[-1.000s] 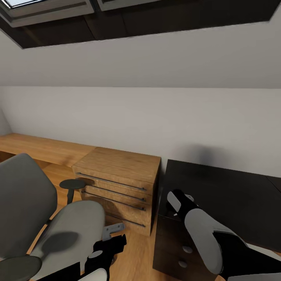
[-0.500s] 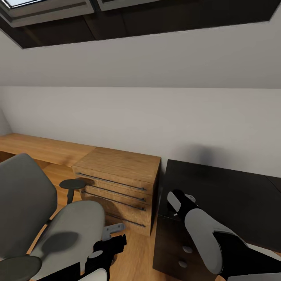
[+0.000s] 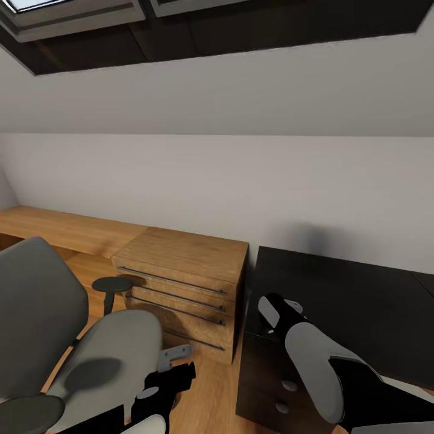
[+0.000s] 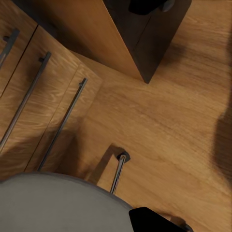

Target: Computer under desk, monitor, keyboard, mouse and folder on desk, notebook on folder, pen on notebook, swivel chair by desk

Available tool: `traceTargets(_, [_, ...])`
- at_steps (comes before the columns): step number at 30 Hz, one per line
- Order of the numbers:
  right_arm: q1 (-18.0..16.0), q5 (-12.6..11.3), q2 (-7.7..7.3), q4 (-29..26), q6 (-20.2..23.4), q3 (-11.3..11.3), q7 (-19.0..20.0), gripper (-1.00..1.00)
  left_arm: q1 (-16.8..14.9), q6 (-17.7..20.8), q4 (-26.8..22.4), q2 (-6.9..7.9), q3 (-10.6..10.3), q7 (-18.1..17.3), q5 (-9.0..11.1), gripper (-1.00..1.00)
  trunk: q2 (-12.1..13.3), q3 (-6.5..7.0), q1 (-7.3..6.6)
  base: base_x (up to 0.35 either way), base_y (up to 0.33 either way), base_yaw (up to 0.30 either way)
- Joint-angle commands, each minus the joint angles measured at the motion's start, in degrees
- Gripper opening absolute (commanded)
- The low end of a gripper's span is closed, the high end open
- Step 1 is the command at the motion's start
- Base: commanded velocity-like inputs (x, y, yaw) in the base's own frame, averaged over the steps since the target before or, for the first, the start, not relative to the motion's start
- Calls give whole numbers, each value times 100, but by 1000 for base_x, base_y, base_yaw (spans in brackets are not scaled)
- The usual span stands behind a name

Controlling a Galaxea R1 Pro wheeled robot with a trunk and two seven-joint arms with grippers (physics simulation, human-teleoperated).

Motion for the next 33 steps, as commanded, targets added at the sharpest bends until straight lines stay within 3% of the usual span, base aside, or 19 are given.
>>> traceTargets(1, [3, 45, 2, 10, 58, 4, -43, 100, -8, 15, -9, 3, -8, 25, 10, 100, -2, -8, 1, 0, 0, 0])
traceTargets(17, [2, 28, 2, -210, 43, 1, 9, 100, -8, 13, -13, 5, -127, 31, 4, 100, -2, -8, 1, 0, 0, 0])
traceTargets(20, [14, -65, -91, -307, 128, -95, 107, 100, -8, 12, -111, -93, -222, 128, 4, 100, -2, -8, 1, 0, 0, 0])
traceTargets(22, [10, -128, -41, -371, 62, -123, 78, 100, -8, 8, -175, -157, -217, 192, 3, 100, -2, -8, 1, 0, 0, 0])
traceTargets(33, [11, -141, -72, -714, -125, -130, 13, 100, -8, 5, -326, -173, -241, 365, 9, 100, -2, -8, 1, 0, 0, 0])
